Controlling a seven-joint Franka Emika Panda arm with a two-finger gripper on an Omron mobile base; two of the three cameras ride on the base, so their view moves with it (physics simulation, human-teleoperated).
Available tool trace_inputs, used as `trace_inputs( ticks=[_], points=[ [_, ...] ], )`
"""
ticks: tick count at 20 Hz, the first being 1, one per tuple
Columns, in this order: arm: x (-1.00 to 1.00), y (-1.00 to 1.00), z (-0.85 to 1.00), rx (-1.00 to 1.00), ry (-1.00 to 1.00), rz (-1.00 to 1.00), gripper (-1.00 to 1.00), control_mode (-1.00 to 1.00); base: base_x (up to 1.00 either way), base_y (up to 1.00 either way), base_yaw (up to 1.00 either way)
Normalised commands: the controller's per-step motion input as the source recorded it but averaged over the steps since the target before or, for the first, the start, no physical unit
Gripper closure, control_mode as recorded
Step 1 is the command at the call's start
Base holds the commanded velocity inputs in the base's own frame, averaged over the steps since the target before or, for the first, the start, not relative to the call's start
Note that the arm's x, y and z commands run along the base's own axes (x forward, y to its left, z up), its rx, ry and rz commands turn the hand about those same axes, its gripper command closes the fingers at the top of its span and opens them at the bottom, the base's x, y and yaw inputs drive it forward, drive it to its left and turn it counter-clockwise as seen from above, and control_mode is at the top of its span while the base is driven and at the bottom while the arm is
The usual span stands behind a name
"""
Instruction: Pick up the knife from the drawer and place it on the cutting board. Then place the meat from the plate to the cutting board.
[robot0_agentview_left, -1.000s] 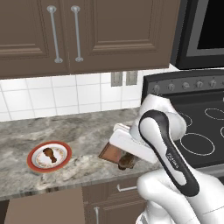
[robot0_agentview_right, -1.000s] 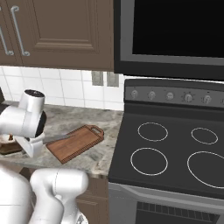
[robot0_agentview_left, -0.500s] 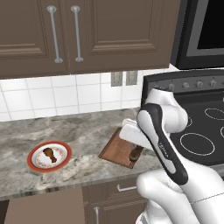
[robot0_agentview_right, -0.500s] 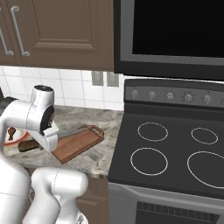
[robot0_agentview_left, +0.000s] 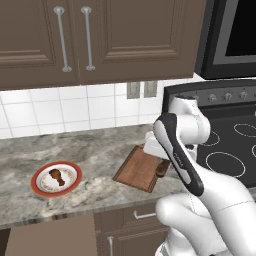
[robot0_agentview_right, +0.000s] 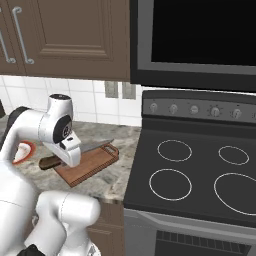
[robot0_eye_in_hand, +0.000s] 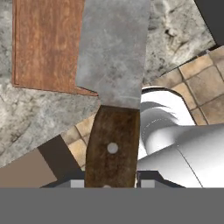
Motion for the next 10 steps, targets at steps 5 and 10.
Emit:
trace_inputs(
  ticks=[5,10],
  points=[
    [0.48,-0.32,-0.40,0.00,-0.01,0.00,1.00,-1.00,0.00,0.00,0.00],
    [0.47,-0.14,-0.47,0.00,-0.02,0.00,1.00,-1.00,0.00,0.00,0.00]
  ],
)
